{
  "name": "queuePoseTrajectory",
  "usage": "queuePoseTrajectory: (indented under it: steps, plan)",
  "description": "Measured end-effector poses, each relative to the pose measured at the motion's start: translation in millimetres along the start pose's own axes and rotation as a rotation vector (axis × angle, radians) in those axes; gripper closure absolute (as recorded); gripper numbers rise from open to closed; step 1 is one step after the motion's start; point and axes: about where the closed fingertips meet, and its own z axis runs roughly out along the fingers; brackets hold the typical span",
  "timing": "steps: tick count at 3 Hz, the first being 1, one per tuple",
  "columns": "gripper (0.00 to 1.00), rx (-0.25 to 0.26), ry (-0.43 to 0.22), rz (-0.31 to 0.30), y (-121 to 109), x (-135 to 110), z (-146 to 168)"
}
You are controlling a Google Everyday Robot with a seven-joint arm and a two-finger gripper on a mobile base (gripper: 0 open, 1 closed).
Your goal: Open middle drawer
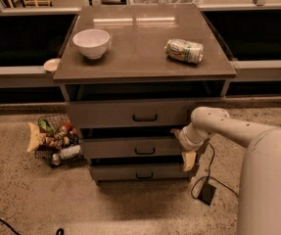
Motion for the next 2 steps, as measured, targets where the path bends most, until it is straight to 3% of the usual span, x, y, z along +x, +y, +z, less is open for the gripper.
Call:
queuePoseTrajectory:
  steps: [2]
  plan:
    - [0.0,-0.001,0.007,-0.007,-26.4,14.2,39.4]
